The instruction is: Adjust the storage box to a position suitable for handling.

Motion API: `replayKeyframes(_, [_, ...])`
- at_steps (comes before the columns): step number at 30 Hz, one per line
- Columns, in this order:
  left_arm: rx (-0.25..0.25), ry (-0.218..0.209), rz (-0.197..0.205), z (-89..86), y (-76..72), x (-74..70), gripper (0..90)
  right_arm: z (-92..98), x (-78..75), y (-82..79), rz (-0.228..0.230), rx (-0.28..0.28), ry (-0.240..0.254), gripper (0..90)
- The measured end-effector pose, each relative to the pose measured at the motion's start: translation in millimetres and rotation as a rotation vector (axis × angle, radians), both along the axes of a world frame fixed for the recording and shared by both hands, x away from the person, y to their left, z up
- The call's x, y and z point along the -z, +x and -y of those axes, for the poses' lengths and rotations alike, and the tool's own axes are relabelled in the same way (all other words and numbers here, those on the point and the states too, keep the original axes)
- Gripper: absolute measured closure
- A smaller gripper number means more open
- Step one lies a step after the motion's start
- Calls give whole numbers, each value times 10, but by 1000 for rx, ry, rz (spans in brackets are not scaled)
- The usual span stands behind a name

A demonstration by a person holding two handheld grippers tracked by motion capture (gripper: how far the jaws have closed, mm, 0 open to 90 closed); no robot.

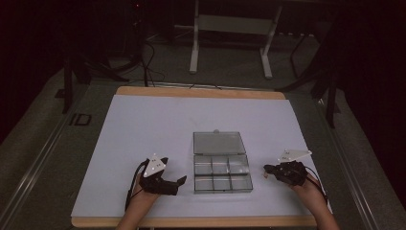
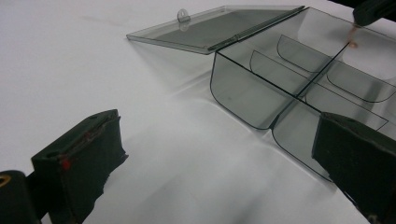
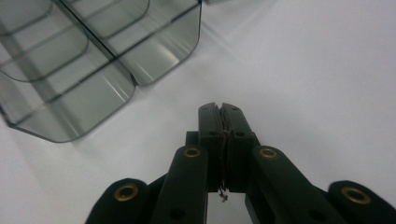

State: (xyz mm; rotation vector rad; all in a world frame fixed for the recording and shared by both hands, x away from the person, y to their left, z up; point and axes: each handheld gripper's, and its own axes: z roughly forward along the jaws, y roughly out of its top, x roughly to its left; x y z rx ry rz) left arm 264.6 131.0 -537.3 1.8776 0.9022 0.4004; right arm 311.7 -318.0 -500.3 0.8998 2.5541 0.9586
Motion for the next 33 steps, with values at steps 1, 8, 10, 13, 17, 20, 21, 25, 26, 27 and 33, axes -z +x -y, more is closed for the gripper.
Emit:
replayKeyframes(1, [-1, -1, 0, -3, -1, -1, 26, 5, -35, -2, 5, 0, 6, 884])
replayKeyframes(8, [-5, -9, 1, -18, -1, -4, 26, 1, -252, -39, 46, -13, 25, 884])
replayKeyframes(10, [-4, -5, 0, -19, -1, -1, 26, -4, -310, -51, 53, -16, 31, 884])
replayKeyframes(13, [-3, -6, 0, -20, -4, -2, 26, -10, -399, -67, 74, -19, 32, 884])
replayKeyframes(17, [-5, -7, 0, -25, -5, -1, 26, -18, -517, -77, 96, -21, 35, 884])
replayKeyframes(20, [-6, -10, -2, -25, -6, -1, 26, -30, -594, -78, 109, -22, 36, 884])
replayKeyframes(21, [-5, -10, -1, -26, -6, -1, 26, -39, -633, -79, 118, -21, 36, 884])
replayKeyframes(25, [-6, -12, -2, -25, -9, 0, 26, -73, -768, -89, 144, -30, 43, 884])
replayKeyframes(26, [-6, -12, -2, -25, -10, 1, 26, -88, -814, -97, 156, -36, 45, 884])
replayKeyframes(27, [-6, -13, -4, -24, -10, 2, 26, -100, -842, -103, 161, -39, 47, 884])
replayKeyframes(33, [-2, -9, -4, -21, -10, 3, 26, -202, -1028, -146, 192, -90, 65, 884])
